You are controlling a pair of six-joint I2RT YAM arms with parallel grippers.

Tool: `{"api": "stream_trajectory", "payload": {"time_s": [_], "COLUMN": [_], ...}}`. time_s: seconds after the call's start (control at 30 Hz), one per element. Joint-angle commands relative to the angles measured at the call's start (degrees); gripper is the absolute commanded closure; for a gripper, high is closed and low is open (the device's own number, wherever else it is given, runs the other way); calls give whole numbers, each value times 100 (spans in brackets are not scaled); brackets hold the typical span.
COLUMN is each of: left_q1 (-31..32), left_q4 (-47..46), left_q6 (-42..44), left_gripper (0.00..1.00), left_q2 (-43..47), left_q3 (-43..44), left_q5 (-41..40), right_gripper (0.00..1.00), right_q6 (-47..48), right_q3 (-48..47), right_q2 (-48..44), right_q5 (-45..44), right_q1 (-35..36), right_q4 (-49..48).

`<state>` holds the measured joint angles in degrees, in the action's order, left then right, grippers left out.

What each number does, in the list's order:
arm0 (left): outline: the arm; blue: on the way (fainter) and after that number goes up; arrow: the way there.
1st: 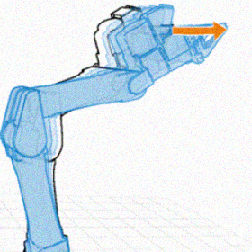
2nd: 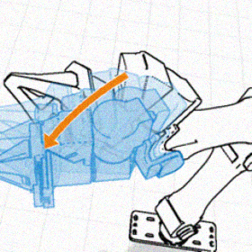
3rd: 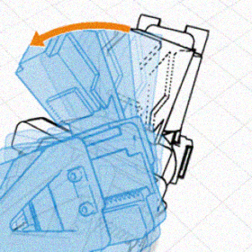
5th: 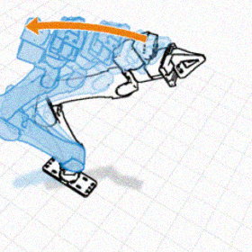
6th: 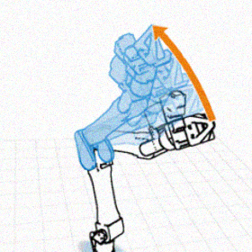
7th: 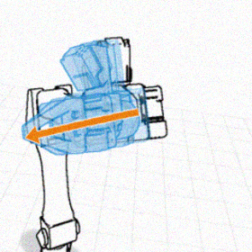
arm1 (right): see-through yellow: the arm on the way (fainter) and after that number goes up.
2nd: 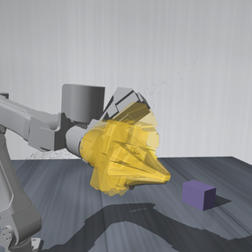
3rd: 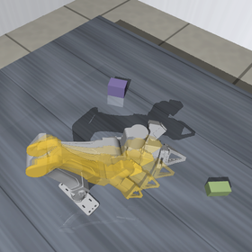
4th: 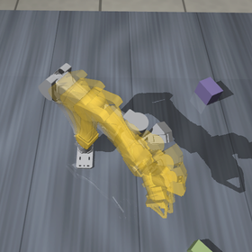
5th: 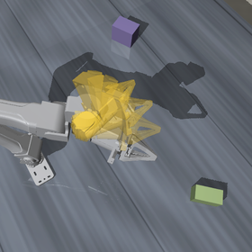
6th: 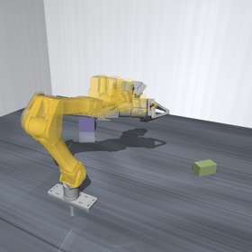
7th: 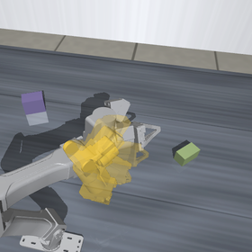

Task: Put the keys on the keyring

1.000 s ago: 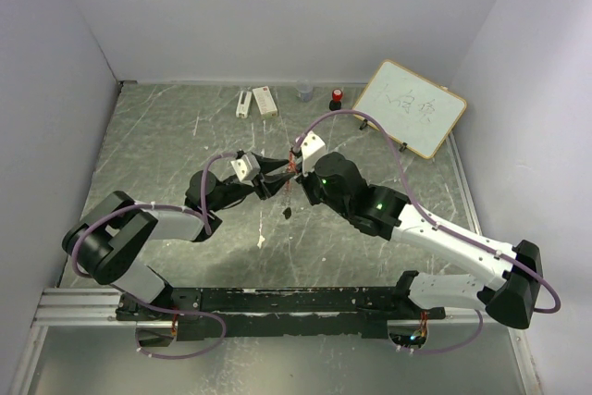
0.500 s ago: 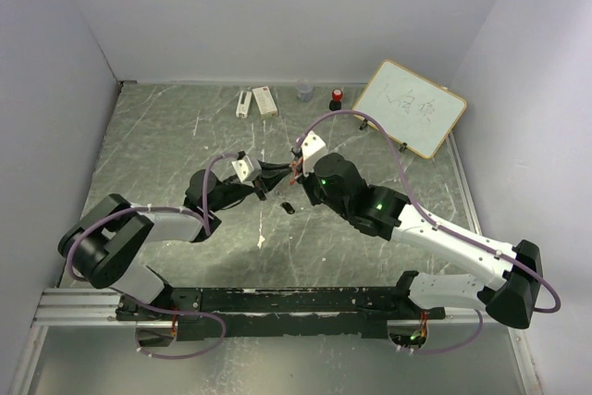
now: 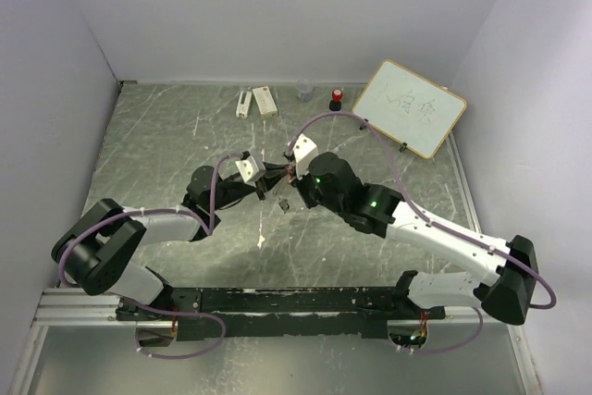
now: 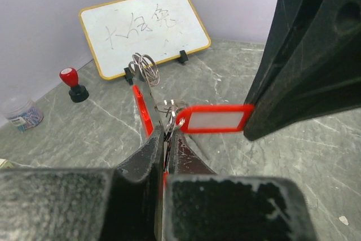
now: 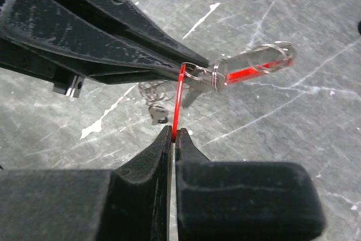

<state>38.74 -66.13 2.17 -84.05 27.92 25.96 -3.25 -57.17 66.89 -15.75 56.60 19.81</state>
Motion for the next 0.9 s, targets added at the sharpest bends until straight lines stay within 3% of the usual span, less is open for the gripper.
{"api": "stream_trajectory", "payload": {"time_s": [0.0,0.37,0.43,0.5,0.6,0.77,0.87], "left_q1": [24,18,2,-36,-116,-367,-526], "left_q4": [-33,-671,-750,-810,-1020,-1599,-2128], "left_q6": [170,160,156,102,-55,-530,-925], "left_gripper": [93,93,93,93,93,93,93], "left_q2": [108,161,174,189,180,134,29], "left_q3": [218,41,21,33,6,-88,-152], "left_q5": [112,45,30,88,245,738,1148], "right_gripper": [100,100,79,63,50,45,45], "right_q6": [148,307,244,134,-87,-363,-283], "right_q3": [-250,-549,-395,-258,-57,26,199], "right_q2": [176,377,93,-260,-839,-1280,-1347], "right_q5": [673,1875,1843,1483,598,-1183,-1361], "right_q1": [36,48,45,42,41,29,26], "right_q4": [-365,-243,-349,-464,-647,-393,-390]}}
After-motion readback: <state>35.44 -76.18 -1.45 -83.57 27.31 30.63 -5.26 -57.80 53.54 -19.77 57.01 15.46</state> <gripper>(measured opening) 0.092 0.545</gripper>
